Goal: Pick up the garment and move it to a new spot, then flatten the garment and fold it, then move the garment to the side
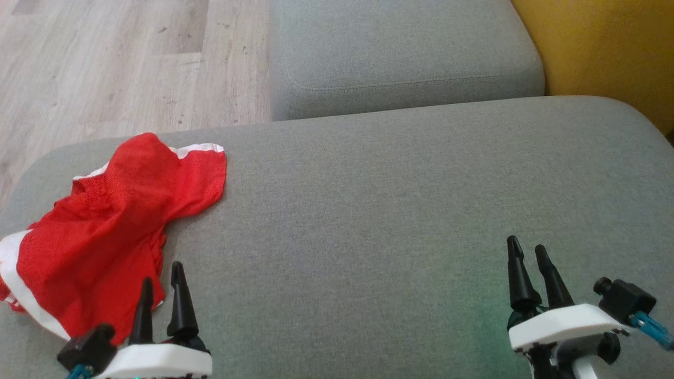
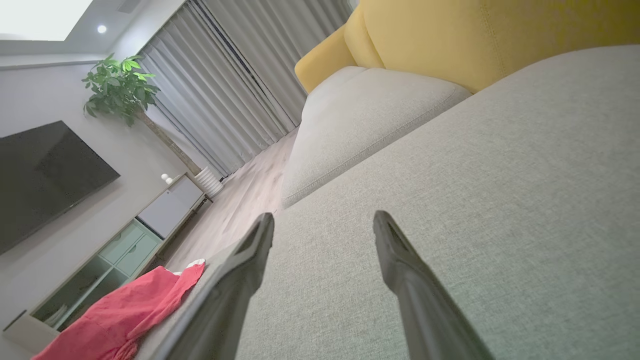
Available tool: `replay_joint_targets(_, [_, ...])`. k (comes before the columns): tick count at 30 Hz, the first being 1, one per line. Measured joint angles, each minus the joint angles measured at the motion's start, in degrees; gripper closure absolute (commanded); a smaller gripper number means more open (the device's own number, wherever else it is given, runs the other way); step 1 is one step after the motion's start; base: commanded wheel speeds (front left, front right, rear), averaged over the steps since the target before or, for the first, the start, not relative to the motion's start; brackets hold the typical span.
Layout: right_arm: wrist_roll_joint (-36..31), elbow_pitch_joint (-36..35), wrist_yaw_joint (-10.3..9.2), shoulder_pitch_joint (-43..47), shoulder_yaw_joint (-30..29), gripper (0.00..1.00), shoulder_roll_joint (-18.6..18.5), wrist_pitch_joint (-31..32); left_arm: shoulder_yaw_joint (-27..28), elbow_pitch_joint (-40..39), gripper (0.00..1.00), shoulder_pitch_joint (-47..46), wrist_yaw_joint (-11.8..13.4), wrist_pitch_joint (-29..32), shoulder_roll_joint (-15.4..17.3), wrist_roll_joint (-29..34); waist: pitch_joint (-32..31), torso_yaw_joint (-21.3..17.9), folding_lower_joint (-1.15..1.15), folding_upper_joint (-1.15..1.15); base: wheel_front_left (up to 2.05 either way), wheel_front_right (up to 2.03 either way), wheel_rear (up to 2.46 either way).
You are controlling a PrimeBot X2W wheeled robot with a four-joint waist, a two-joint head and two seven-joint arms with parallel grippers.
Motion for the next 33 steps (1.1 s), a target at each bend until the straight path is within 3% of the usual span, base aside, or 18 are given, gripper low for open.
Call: replay_joint_targets(33, [-23.7, -0.7, 0.0, 1.1, 2.9, 0.0, 0.0, -5.7, -1.8, 1.0, 0.0, 0.2, 1.3, -5.5, 0.0, 23.3, -0.6, -0.1, -0.01, 0.0, 0.0, 0.0, 0.0])
